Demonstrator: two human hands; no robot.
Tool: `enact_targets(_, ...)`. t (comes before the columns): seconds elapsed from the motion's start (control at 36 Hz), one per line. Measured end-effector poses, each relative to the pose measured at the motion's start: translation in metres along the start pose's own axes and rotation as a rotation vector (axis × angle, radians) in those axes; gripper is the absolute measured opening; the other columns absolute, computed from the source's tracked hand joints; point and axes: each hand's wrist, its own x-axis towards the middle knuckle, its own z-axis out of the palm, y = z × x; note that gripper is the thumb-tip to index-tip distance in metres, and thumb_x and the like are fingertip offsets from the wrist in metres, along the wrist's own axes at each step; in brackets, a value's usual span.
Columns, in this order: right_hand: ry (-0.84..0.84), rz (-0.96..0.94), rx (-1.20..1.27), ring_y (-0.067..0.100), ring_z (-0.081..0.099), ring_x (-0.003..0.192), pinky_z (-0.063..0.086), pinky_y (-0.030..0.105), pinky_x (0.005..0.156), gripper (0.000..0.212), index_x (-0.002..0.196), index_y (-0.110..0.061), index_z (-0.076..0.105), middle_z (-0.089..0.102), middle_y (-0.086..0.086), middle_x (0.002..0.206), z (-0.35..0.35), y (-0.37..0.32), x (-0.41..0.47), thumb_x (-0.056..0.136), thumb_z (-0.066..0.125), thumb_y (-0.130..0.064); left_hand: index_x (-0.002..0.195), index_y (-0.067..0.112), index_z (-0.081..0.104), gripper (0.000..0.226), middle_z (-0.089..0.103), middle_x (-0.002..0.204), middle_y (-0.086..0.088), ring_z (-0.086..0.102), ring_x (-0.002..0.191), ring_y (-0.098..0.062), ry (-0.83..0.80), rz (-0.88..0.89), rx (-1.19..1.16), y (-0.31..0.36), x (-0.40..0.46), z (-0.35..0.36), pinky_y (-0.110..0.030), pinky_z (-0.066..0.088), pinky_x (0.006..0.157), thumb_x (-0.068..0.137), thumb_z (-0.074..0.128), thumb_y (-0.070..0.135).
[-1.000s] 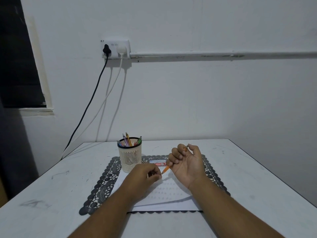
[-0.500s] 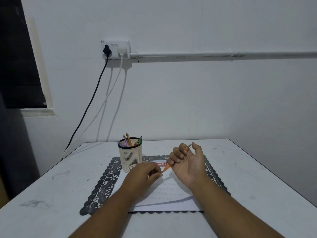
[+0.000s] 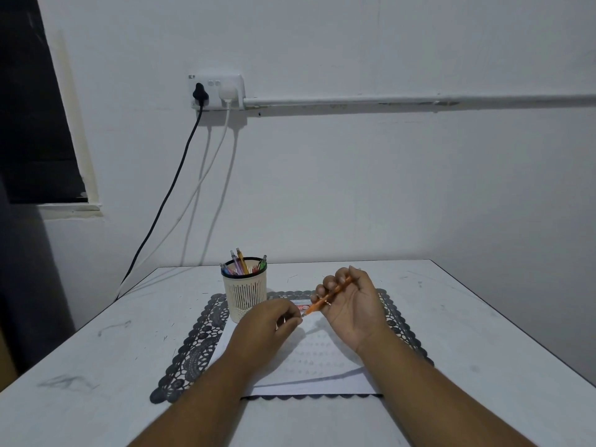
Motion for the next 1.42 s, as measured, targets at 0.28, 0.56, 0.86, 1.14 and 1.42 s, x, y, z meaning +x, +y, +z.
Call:
enact_targets(0.28,0.109,0.003,-0.515,0.023,0.065,0.075,0.053,0.04,0.073,0.029,0.08,-0.011,0.061,0.069,0.012,0.085,-0.004,0.006,0.002,0.106,0.052,-0.023,0.086,0.029,0.069,0.011,0.063,0.078,0.014,0.06,0.076,-0.013,0.067,-0.021,-0.078,0.002,0.001,0.0,-0.022,0.044,0.064,0.095,0.07,0.022)
enact_targets(0.56,0.0,0.064,-0.688,0.03,0.069,0.075,0.06,0.041,0.075,0.029,0.093,0.001,0.063,0.075,0.024,0.096,-0.001,0.0,-0.004,0.109,0.048,-0.018,0.09,0.029,0.068,0.008,0.062,0.082,0.016,0.06,0.078,-0.01,0.053,-0.015,-0.063,0.004,0.001,0.0,-0.022,0.044,0.066,0.095,0.069,0.024)
enact_targets(0.86,0.122,0.195,-0.789,0.024,0.061,0.064,0.059,0.038,0.061,0.011,0.096,0.0,0.065,0.067,0.016,0.08,-0.03,-0.025,-0.004,0.102,0.059,-0.006,0.135,0.034,0.057,0.048,0.052,0.136,0.02,0.04,0.128,-0.003,-0.334,0.057,0.228,0.028,-0.007,0.011,-0.031,0.033,0.108,0.097,0.05,0.061)
enact_targets(1.14,0.029,0.235,-0.93,0.027,0.065,0.072,0.061,0.043,0.075,0.024,0.081,-0.002,0.065,0.067,0.019,0.084,-0.067,-0.056,-0.037,0.099,0.051,0.006,0.153,0.032,0.042,0.069,0.037,0.16,0.012,0.029,0.147,-0.011,-0.5,0.088,0.328,0.026,-0.006,0.026,-0.04,0.023,0.121,0.096,0.041,0.071)
enact_targets(1.42,0.141,0.105,-1.167,0.033,0.077,0.088,0.06,0.045,0.095,0.014,0.087,-0.007,0.069,0.074,0.025,0.094,-0.083,-0.063,-0.044,0.094,0.06,0.0,0.155,0.037,0.036,0.066,0.031,0.162,0.011,0.023,0.148,-0.013,-0.543,0.047,0.355,0.04,-0.006,0.028,-0.039,0.019,0.12,0.098,0.042,0.069)
